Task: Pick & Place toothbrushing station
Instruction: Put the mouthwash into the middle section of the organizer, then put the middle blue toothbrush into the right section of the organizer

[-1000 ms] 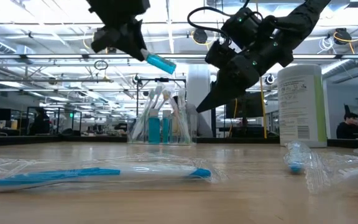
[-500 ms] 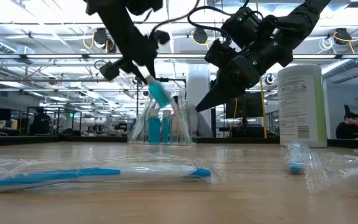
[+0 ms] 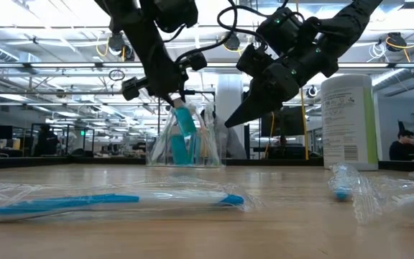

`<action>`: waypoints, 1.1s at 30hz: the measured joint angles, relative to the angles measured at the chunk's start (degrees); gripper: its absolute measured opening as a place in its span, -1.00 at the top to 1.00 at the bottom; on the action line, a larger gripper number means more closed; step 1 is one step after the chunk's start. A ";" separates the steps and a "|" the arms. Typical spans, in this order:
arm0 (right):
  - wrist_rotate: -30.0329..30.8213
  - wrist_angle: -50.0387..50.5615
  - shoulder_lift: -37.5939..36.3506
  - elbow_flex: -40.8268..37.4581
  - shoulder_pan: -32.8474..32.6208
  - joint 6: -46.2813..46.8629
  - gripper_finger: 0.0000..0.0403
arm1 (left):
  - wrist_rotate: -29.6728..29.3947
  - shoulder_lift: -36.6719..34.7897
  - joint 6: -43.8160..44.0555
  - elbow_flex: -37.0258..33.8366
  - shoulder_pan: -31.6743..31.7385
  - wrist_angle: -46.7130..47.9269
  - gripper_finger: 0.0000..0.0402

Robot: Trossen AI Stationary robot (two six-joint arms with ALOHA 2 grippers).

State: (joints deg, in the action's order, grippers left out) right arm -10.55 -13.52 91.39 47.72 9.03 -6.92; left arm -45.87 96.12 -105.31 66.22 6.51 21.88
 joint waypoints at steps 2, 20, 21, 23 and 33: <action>0.00 -0.10 0.00 0.00 0.00 0.00 0.15 | 2.20 0.00 -0.18 0.00 -0.01 -0.09 0.49; -0.02 -2.11 0.01 0.00 0.01 0.00 0.16 | 7.91 0.02 -3.34 -0.02 2.63 -6.46 -0.05; -0.02 -2.12 0.02 0.00 0.01 0.00 0.16 | 7.92 0.02 -2.28 -0.02 2.72 -7.33 -0.07; 0.00 -2.10 0.00 0.00 0.01 0.00 0.16 | 7.91 0.02 0.91 0.00 2.86 -8.60 -0.09; 0.00 -2.10 0.02 0.00 0.01 0.00 0.15 | 8.94 -2.49 27.11 -0.04 0.26 -8.32 0.06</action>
State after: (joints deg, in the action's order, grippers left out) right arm -10.55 -15.62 91.42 47.72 9.04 -6.92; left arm -36.94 93.62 -78.20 66.17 6.77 13.56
